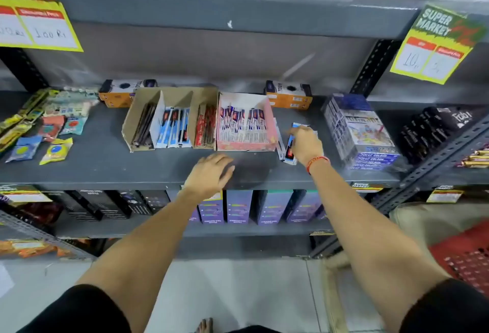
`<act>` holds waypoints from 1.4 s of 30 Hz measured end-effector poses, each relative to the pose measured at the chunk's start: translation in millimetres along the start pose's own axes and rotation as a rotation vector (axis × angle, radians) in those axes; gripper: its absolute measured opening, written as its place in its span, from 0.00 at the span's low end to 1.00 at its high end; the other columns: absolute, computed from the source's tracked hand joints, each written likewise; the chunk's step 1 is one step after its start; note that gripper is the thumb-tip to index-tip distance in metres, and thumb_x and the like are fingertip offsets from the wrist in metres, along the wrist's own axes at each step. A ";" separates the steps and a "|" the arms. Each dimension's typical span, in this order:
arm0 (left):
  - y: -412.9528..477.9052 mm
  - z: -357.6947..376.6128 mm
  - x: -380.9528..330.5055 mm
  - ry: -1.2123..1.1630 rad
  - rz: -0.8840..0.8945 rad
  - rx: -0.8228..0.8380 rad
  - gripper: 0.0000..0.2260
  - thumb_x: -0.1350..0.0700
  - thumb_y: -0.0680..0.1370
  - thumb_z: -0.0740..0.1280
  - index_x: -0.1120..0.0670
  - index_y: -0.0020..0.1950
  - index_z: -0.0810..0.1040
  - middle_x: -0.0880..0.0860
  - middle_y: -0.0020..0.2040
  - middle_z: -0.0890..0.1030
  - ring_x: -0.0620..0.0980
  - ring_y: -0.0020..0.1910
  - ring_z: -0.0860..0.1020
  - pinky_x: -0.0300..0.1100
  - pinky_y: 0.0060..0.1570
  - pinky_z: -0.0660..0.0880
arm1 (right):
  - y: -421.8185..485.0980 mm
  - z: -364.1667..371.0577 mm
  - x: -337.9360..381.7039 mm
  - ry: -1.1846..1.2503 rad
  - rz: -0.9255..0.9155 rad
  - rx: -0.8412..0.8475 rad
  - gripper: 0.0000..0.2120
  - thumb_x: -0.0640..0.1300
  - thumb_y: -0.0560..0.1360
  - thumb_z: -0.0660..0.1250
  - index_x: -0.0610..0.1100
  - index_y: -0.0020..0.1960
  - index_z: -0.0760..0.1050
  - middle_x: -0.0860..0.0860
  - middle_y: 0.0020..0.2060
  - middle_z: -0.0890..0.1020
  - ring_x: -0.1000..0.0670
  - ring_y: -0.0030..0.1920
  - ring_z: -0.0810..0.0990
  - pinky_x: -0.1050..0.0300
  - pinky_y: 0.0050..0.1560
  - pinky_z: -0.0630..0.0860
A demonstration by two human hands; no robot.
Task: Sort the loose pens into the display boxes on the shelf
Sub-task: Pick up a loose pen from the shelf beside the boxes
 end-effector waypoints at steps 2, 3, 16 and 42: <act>-8.7 -0.5 20.9 -0.014 -0.061 0.013 0.20 0.47 0.81 0.56 0.57 0.67 0.72 0.55 0.67 0.74 0.54 0.67 0.70 0.51 0.64 0.65 | 9.0 2.6 -6.1 -0.066 -0.053 0.083 0.23 0.25 0.72 0.58 0.42 0.60 0.77 0.37 0.55 0.80 0.36 0.53 0.80 0.47 0.50 0.79; -14.0 0.9 31.1 -0.010 -0.068 0.006 0.23 0.44 0.80 0.55 0.57 0.67 0.72 0.55 0.68 0.74 0.54 0.68 0.69 0.51 0.64 0.65 | 15.0 6.6 -11.0 -0.096 -0.080 0.120 0.23 0.26 0.73 0.58 0.44 0.63 0.76 0.37 0.57 0.79 0.36 0.55 0.79 0.46 0.53 0.78; -25.4 7.1 51.1 -0.110 -0.031 -0.056 0.25 0.47 0.78 0.48 0.57 0.67 0.74 0.56 0.68 0.73 0.54 0.70 0.67 0.50 0.70 0.62 | 43.7 16.4 -0.7 -0.373 -0.397 0.384 0.16 0.35 0.74 0.66 0.48 0.59 0.79 0.43 0.58 0.79 0.40 0.57 0.79 0.46 0.59 0.77; -36.0 -4.8 69.1 -0.077 -0.067 -0.132 0.26 0.47 0.79 0.48 0.60 0.64 0.76 0.57 0.65 0.76 0.54 0.67 0.71 0.51 0.64 0.69 | 18.1 -36.3 20.2 0.365 -0.256 0.403 0.05 0.34 0.71 0.72 0.41 0.44 0.79 0.45 0.39 0.84 0.58 0.36 0.81 0.59 0.49 0.79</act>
Point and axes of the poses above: each hand's wrist, its own y-axis towards the middle knuckle, its own z-axis out of the palm, x = y × z, the point moved 6 cm from there along y, towards the middle knuckle
